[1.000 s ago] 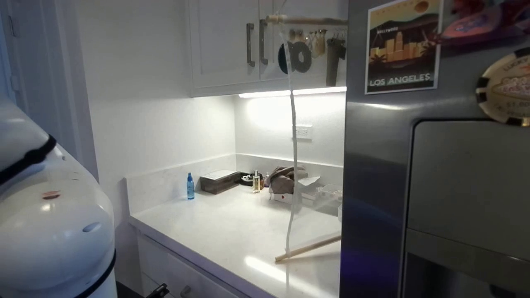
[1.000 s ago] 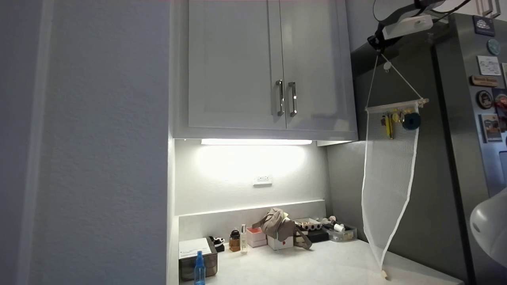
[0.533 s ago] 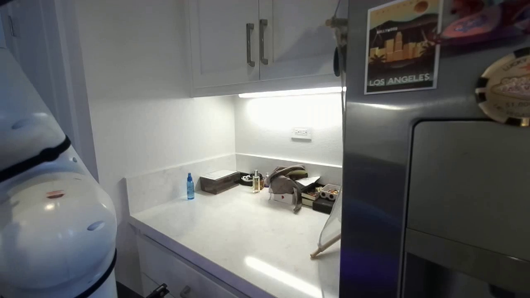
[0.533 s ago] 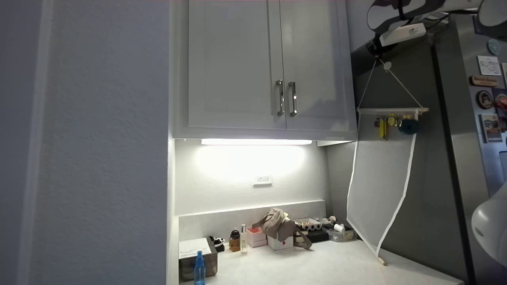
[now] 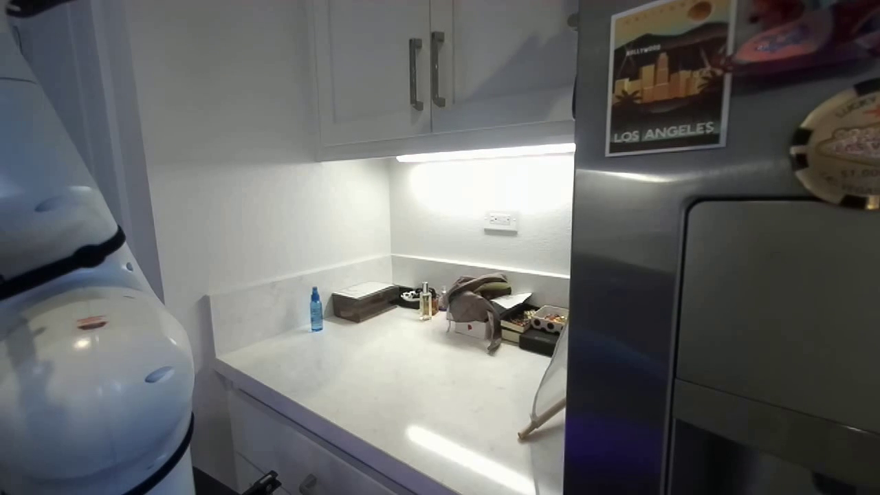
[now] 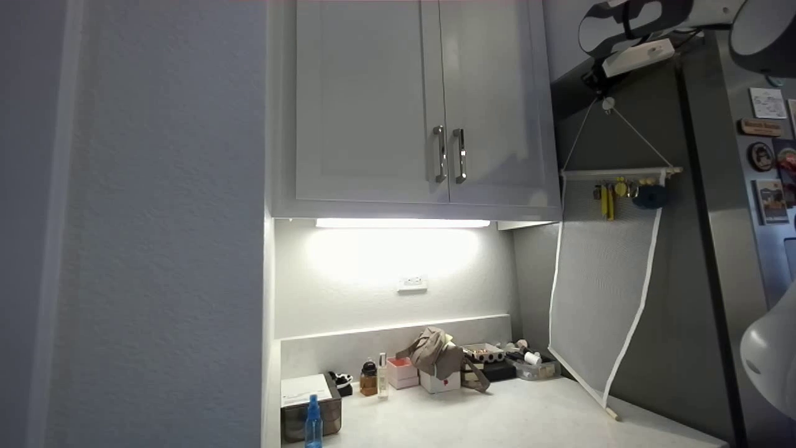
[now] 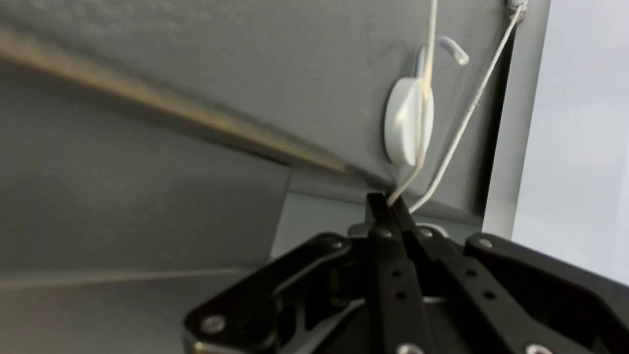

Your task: Place the blue bottle upright on the bottom right corner of the counter, hang the white object on the side of the fridge

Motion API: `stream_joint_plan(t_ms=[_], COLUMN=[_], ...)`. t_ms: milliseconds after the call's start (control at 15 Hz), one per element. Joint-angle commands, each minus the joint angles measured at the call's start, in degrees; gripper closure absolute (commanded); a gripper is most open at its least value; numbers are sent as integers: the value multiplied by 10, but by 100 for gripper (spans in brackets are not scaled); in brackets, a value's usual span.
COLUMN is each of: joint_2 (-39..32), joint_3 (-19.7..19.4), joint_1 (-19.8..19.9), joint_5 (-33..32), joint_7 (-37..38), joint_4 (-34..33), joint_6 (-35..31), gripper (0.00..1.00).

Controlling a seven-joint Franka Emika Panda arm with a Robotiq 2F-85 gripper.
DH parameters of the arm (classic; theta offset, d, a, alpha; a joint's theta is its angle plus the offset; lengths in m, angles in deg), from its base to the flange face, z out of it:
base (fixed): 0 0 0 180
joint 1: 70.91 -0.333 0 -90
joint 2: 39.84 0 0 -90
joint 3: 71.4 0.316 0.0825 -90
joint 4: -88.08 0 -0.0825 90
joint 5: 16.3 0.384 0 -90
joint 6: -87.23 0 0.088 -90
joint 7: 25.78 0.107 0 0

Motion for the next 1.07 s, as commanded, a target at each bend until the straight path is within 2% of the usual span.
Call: stream_joint_plan(t_ms=[0,1000], joint_2=[-13,7], joint_3=[-1,25], joint_1=[0,-6], joint_5=[-1,-41], joint_7=[-22,-41], joint_4=[-21,30], joint_6=[12,-7], gripper=[100,100])
